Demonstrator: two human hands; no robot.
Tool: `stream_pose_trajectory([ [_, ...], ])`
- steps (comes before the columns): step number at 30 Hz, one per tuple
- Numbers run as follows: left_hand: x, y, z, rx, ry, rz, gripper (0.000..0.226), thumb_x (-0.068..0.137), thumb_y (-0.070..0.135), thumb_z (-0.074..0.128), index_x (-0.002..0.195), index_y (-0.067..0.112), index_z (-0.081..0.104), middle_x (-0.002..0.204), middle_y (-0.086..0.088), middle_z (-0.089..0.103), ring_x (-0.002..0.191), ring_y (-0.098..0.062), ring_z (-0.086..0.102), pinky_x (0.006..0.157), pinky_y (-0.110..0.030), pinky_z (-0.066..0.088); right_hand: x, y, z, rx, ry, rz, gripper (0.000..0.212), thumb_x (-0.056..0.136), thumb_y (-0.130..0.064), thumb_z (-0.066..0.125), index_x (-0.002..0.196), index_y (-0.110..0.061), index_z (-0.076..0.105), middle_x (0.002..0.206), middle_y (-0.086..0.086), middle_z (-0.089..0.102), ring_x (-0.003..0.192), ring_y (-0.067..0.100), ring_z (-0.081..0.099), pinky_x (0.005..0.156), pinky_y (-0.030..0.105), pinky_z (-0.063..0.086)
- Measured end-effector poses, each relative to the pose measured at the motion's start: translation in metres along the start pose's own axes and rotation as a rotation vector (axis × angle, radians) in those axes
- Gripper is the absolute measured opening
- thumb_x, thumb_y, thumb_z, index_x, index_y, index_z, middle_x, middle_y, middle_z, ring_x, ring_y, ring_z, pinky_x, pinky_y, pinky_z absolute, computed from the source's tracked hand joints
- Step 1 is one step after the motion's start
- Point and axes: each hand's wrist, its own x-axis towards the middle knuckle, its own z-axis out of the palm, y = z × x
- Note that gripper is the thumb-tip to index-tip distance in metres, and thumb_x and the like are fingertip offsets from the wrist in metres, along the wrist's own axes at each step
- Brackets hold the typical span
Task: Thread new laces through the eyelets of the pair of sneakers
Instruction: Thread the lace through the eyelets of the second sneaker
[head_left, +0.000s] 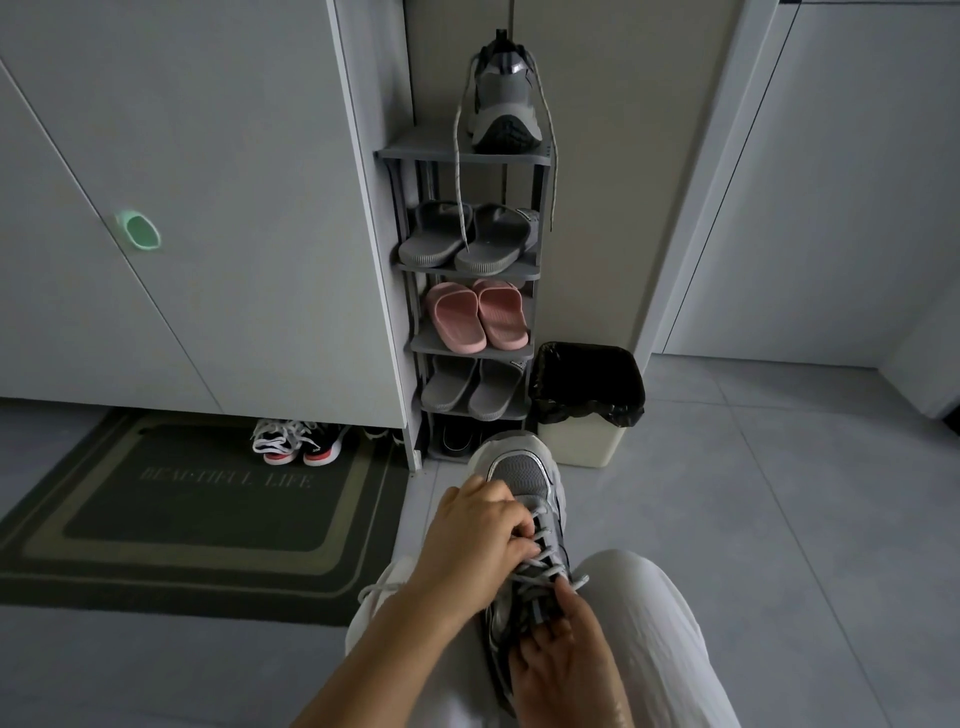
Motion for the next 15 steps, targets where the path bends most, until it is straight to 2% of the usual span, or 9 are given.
stream_pose_trajectory([
  [2,0.006,0.002,0.000,0.036,-0.098,-0.065,0.022,0.084,0.036,0.058,0.097,0.019,0.066,0.104,0.004,0.057,0.105,-0.010,0.044,0.095,-0.025,0.027,0.000,0.001,0.000,-0.029,-0.012,-0.013,0.039,0.091,-0.025,0.045,0.126,-0.011,0.052,0.112,0.010,0.062,0.099,0.022,0.055,0.077,0.029,0.042],
  [4,0.011,0.005,0.000,0.036,-0.114,-0.085,0.019,0.085,0.034,0.059,0.094,0.019,0.067,0.099,0.005,0.057,0.103,-0.011,0.048,0.095,-0.027,0.028,0.000,0.000,0.000,-0.042,0.000,-0.042,0.037,0.091,-0.023,0.044,0.126,-0.015,0.051,0.102,0.007,0.062,0.094,0.020,0.055,0.077,0.030,0.043],
  [6,0.013,0.005,-0.001,-0.077,-0.128,-0.140,0.017,0.084,0.031,0.060,0.091,0.018,0.068,0.086,0.013,0.051,0.096,-0.010,0.051,0.095,-0.030,0.033,0.001,-0.003,0.000,-0.056,0.023,-0.048,0.037,0.092,-0.023,0.044,0.128,-0.016,0.050,0.103,0.007,0.062,0.102,0.023,0.054,0.085,0.033,0.041],
  [8,0.013,0.001,-0.002,-0.218,-0.138,-0.199,0.014,0.085,0.027,0.061,0.090,0.017,0.069,0.077,0.016,0.044,0.086,-0.008,0.049,0.090,-0.030,0.039,0.001,-0.005,0.002,-0.081,0.052,-0.008,0.039,0.093,-0.025,0.041,0.131,-0.017,0.048,0.120,0.009,0.057,0.123,0.026,0.045,0.097,0.035,0.034],
  [10,0.009,-0.007,-0.004,-0.303,-0.139,-0.218,0.011,0.084,0.023,0.062,0.089,0.018,0.070,0.079,0.017,0.043,0.081,-0.003,0.047,0.081,-0.021,0.040,-0.005,-0.011,0.000,-0.166,0.023,0.034,0.031,0.095,-0.026,0.039,0.121,-0.018,0.054,0.128,0.007,0.053,0.129,0.027,0.040,0.098,0.035,0.034],
  [12,0.003,-0.018,-0.006,-0.349,-0.154,-0.213,0.009,0.083,0.018,0.063,0.090,0.020,0.069,0.085,0.015,0.044,0.081,0.001,0.046,0.073,-0.007,0.035,-0.016,-0.026,-0.008,-0.414,-0.054,0.000,0.023,0.095,-0.019,0.042,0.100,-0.014,0.064,0.109,0.008,0.064,0.109,0.028,0.055,0.082,0.037,0.046],
  [14,-0.003,-0.024,-0.006,-0.398,-0.179,-0.213,0.012,0.084,0.014,0.061,0.092,0.021,0.067,0.092,0.011,0.047,0.085,0.002,0.049,0.073,-0.001,0.034,-0.020,-0.056,-0.017,-0.895,-0.112,-0.282,0.022,0.090,-0.017,0.052,0.080,-0.011,0.070,0.080,0.008,0.073,0.073,0.020,0.066,0.057,0.032,0.050],
  [15,-0.004,-0.025,-0.005,-0.416,-0.185,-0.214,0.012,0.085,0.013,0.061,0.093,0.020,0.067,0.092,0.010,0.047,0.086,0.003,0.050,0.073,0.001,0.033,-0.017,-0.071,-0.017,-1.162,-0.132,-0.469,0.023,0.087,-0.023,0.055,0.072,-0.015,0.070,0.069,0.006,0.072,0.060,0.014,0.064,0.052,0.029,0.047],
])
